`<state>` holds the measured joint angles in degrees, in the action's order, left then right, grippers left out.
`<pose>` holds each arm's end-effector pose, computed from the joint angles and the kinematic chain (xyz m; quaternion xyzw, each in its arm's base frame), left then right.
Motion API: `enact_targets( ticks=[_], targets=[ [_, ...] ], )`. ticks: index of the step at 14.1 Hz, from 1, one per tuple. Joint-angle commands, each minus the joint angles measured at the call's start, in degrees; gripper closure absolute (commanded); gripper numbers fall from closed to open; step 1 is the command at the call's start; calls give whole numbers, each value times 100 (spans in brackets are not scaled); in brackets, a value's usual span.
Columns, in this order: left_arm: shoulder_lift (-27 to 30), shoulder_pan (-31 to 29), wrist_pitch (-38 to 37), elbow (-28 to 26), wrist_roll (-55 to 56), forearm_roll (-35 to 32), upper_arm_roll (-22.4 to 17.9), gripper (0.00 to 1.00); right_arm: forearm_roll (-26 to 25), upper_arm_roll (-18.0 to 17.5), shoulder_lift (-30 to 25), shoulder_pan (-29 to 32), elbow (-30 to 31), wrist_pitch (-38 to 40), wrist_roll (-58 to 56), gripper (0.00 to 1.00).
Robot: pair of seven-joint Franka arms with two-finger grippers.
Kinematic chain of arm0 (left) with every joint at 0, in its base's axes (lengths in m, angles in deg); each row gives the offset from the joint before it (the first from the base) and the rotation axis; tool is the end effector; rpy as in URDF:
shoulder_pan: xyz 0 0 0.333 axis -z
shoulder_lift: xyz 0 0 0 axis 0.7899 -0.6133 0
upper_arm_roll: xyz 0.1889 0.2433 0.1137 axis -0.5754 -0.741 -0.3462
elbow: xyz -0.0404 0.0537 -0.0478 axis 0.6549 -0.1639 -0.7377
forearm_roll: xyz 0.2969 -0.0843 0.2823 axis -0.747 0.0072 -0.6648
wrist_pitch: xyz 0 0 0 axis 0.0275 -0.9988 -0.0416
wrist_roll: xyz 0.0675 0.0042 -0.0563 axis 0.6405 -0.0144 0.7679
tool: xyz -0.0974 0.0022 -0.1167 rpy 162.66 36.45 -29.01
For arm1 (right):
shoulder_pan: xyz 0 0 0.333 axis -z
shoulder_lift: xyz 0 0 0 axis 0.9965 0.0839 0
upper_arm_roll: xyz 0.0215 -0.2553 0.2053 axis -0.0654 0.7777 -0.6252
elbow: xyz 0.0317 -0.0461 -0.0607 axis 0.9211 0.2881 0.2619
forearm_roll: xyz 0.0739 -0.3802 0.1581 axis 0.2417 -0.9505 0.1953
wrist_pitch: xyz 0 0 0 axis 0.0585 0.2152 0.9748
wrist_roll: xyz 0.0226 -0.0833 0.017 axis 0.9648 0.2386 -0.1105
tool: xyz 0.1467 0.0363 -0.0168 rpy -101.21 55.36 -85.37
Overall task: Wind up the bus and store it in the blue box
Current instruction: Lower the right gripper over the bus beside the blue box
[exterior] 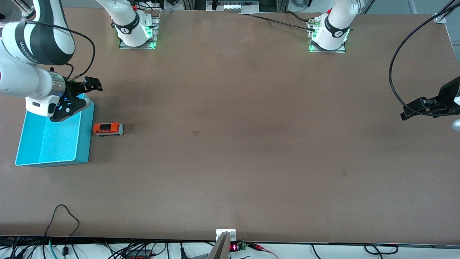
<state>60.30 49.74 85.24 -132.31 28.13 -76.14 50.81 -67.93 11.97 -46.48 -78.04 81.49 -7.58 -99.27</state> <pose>0.6386 0.0338 0.5565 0.9985 0.0521 0.0097 0.0123 0.5521 0.0045 0.3830 -0.9475 -0.2775 0.1505 0.0509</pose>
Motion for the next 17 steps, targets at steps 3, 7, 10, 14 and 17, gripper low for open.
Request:
enact_targets(
  ticks=[3,7,10,14,17],
  targets=[
    [347,-29,56,-477,-6,86,104,0,-37,-115,-175,384,766,-751,-1581,0],
    [574,-38,467,-827,-6,77,121,0,-309,-132,-175,375,1292,-1567,-2942,0],
    [725,-38,592,-1066,-15,77,130,0,-494,-133,-140,384,1645,-2358,-3962,0],
    [725,-29,548,-1049,-32,60,130,0,-512,-141,123,463,1672,-3281,-4929,0],
    [716,-38,539,-996,-32,51,130,0,-503,-141,404,515,1681,-3766,-5379,0]
  ],
)
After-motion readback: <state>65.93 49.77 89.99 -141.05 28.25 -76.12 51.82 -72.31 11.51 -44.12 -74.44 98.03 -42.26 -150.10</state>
